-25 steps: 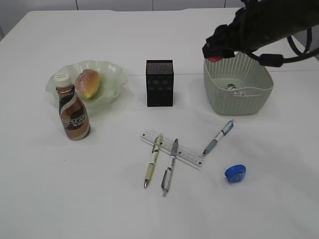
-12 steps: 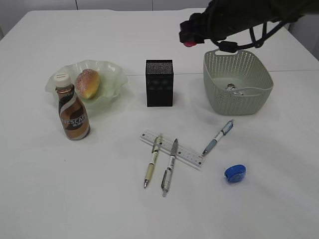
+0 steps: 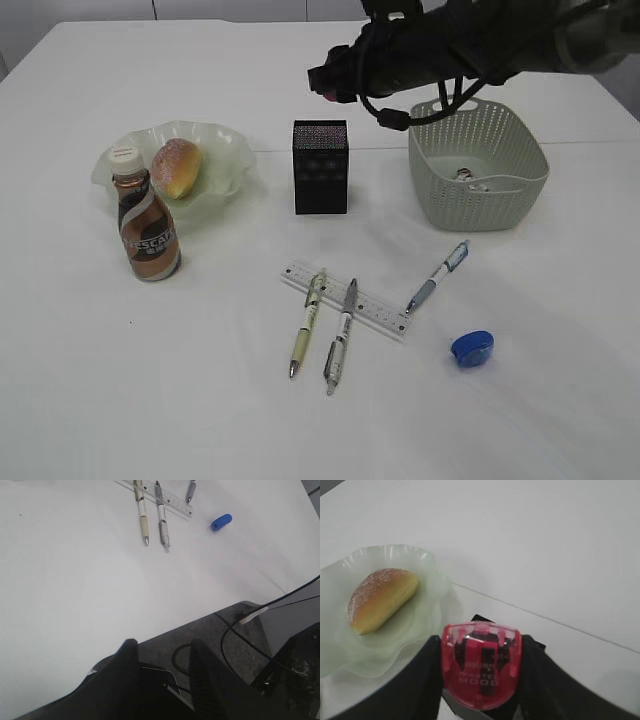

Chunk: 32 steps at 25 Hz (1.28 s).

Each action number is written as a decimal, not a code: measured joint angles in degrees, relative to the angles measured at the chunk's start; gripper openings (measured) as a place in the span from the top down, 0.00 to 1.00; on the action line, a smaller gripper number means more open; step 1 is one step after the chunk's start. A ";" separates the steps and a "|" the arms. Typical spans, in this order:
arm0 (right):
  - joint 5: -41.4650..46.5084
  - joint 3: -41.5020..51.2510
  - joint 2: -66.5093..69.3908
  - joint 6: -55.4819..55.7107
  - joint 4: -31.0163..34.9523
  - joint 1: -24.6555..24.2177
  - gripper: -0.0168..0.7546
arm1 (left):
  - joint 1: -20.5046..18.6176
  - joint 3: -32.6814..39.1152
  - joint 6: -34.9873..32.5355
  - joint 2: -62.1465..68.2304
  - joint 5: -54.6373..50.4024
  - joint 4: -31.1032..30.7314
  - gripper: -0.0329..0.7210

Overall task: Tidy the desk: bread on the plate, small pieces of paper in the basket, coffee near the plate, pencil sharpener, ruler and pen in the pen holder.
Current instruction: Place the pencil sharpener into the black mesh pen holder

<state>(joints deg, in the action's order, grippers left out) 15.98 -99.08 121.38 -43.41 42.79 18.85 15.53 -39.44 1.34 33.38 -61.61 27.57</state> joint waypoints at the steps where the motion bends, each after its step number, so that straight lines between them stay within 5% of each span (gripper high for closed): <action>1: -0.72 0.00 0.30 0.00 0.69 0.00 0.55 | 0.00 0.00 0.00 0.00 0.23 -0.12 0.62; 15: -3.64 -2.96 6.52 -0.09 8.23 0.00 0.55 | 0.00 0.00 0.00 0.00 2.28 -0.50 0.62; 32: -2.87 -4.53 8.44 -0.84 9.23 0.00 0.52 | 0.00 0.00 0.00 0.00 2.38 -0.50 0.62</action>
<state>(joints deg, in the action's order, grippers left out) 13.11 -103.62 129.82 -44.25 52.02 18.85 15.53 -39.44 1.34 33.38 -59.23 27.06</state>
